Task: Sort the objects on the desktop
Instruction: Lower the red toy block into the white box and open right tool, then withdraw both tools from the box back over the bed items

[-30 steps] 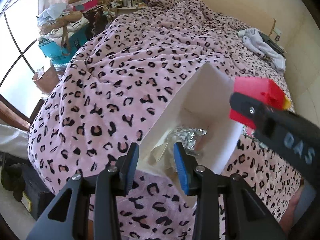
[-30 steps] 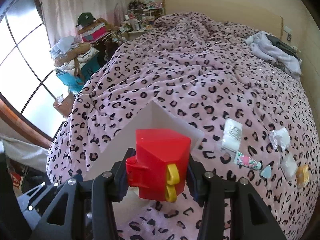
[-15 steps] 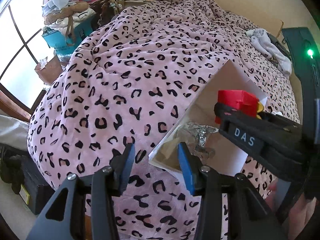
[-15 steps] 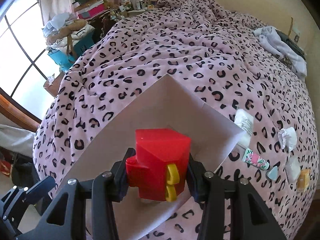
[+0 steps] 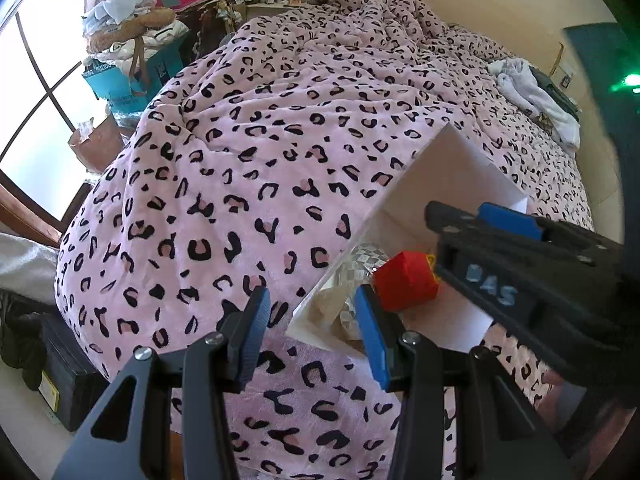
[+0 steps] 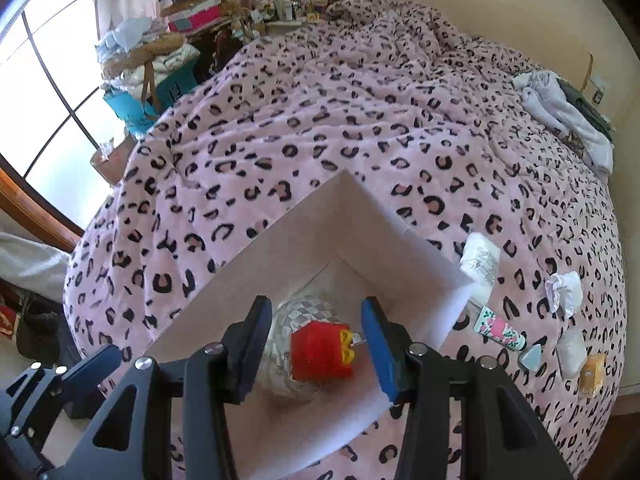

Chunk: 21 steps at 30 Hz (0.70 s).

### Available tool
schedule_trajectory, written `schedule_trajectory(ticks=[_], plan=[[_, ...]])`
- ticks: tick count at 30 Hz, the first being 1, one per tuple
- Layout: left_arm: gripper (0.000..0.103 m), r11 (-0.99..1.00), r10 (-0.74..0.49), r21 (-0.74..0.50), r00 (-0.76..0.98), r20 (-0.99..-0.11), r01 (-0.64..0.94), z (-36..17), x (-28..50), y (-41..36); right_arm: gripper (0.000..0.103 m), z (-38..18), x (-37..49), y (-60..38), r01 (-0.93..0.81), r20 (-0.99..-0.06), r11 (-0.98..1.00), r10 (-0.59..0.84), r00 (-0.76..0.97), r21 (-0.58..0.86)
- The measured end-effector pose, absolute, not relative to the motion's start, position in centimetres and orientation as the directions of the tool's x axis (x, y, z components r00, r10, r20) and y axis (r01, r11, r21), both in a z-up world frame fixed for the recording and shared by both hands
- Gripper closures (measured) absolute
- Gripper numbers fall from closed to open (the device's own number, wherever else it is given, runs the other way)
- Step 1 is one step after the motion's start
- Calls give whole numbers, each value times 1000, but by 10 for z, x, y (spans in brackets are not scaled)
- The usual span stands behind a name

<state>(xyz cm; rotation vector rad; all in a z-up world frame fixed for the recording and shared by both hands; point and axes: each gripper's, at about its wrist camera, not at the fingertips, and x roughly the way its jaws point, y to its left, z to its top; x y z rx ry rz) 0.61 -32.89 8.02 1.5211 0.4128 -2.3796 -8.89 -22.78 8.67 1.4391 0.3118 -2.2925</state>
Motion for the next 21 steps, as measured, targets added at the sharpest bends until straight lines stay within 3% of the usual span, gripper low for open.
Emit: schedule_trajectory(ticks=[11, 21], plan=[[58, -936, -88, -93, -483, -871, 338, 127, 13, -297, 55, 157, -53, -175, 412, -844, -911, -236, -482, 20], [56, -972, -46, -77, -502, -863, 221, 131, 15, -220, 55, 137, -22, -75, 270, -846, -960, -205, -491, 76]])
